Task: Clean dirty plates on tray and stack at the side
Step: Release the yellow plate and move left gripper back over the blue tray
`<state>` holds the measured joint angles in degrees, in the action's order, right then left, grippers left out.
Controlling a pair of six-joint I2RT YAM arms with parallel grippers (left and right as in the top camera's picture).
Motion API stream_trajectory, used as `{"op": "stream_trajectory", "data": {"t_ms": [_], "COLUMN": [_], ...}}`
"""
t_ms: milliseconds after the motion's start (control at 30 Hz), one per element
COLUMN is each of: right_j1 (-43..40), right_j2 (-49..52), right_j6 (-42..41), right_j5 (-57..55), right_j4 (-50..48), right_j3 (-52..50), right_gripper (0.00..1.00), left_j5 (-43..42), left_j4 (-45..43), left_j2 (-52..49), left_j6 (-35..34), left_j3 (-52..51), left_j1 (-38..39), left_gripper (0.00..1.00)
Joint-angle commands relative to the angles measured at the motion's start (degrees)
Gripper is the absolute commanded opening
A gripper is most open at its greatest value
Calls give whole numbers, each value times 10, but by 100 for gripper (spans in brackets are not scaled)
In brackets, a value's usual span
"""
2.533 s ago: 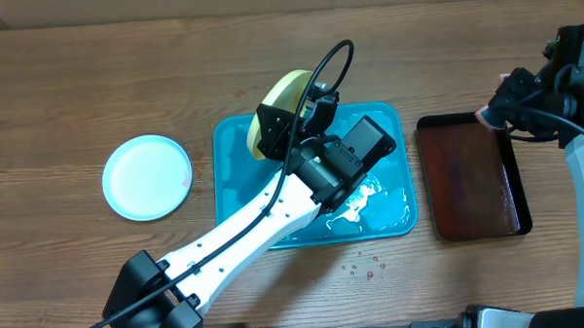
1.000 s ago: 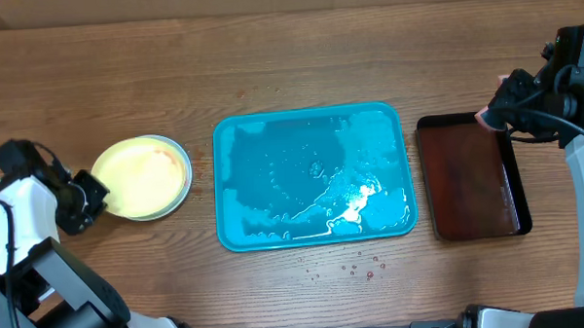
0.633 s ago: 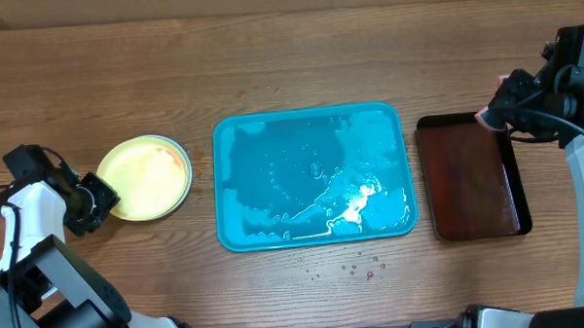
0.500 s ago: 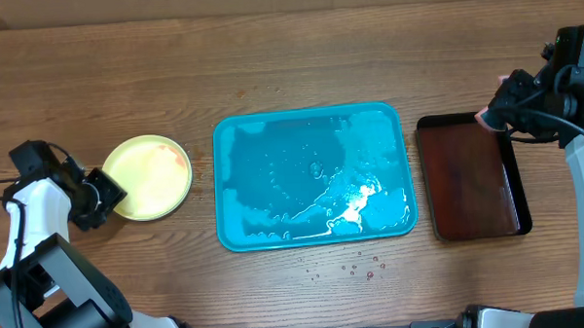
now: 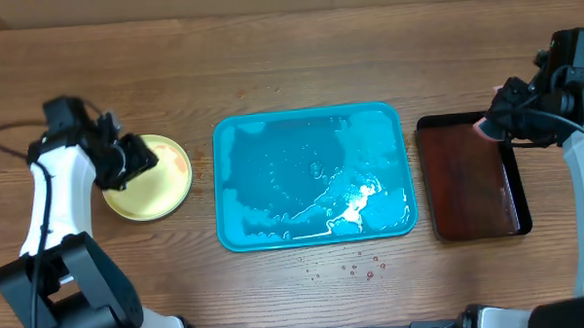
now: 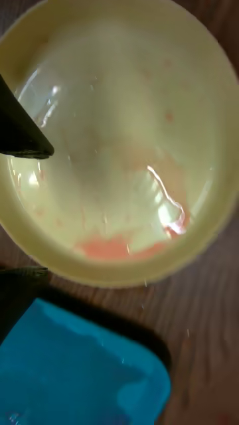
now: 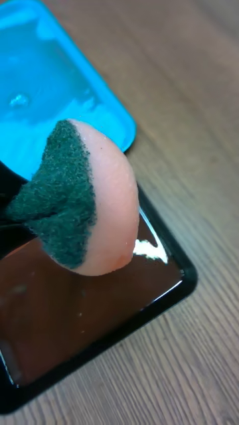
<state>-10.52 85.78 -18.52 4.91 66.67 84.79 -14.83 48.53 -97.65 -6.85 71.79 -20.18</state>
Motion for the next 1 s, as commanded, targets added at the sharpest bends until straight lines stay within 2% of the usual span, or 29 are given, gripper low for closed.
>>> {"op": "stream_trajectory", "data": {"t_ms": [0,167,367,400,467,633,700,733,833,967], "right_j1": [-4,-4,-4,-4,-4,-4,-4,-4,-4,-4], "right_j2": [35,96,182,194,213,232,232,232,232,213], "right_j6": [56,113,224,237,258,261,261,260,246,239], "right_j5": [-4,-4,-4,-7,-20,-52,-53,-53,-53,-35], "right_j4": [8,7,10,11,9,-19,-27,-30,-15,32], "right_j3": [-6,-23,-43,-47,-53,-68,-70,-69,-58,-13], "right_gripper": [4,5,13,19,19,12,11,11,21,26], "left_j5": [-7,-9,-8,-9,0,18,17,17,17,17], "left_j4": [25,37,31,30,25,15,16,16,16,16], "left_j2": [18,18,18,17,17,17,17,17,17,17], "left_j6": [56,85,151,158,164,165,165,165,165,165], "left_j3": [57,87,87,87,87,87,87,87,87,87], "left_j1": [49,132,222,233,252,280,283,283,282,282], "left_gripper": [55,59,75,77,80,83,100,100,100,100]}}
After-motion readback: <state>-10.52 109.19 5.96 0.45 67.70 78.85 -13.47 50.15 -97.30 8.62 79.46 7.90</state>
